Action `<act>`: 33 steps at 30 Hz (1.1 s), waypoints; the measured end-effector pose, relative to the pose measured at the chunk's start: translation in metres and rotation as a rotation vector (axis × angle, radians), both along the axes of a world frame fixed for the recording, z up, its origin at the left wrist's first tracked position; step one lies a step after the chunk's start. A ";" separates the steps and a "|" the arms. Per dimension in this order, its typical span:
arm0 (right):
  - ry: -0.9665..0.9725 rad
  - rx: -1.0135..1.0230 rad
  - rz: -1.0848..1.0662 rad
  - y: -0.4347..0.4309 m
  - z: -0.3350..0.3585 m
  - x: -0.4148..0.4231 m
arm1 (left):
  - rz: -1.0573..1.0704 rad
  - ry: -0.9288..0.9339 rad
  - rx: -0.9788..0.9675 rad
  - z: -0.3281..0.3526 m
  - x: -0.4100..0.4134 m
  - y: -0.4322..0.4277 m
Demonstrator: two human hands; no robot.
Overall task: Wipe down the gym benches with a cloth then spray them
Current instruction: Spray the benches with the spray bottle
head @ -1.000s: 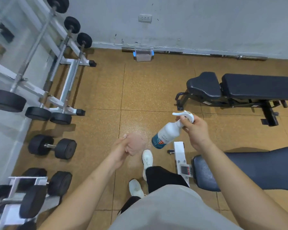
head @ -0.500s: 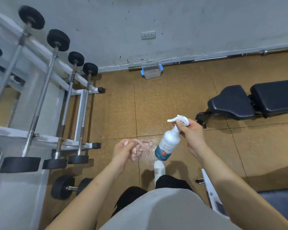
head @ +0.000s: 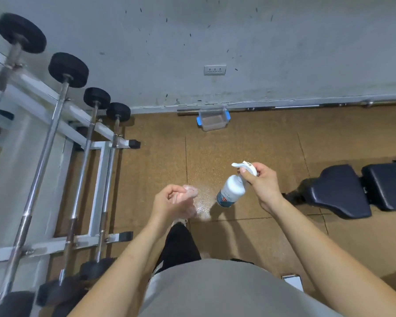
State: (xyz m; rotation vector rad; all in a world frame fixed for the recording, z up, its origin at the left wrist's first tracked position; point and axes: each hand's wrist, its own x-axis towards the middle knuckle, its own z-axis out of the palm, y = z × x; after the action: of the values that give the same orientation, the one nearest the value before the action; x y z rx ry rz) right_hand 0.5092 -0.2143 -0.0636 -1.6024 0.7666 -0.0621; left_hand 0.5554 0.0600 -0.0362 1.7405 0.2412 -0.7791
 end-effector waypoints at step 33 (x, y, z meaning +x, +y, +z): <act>0.280 -0.344 0.178 -0.278 -0.251 0.594 | -0.203 0.034 0.152 -0.250 0.593 -0.314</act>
State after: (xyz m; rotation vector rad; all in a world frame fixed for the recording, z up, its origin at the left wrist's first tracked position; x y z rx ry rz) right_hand 1.1035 -0.4927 -0.3146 -2.0297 0.8572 0.1711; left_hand 1.1485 -0.2541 -0.2862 1.9171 0.1510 -0.9585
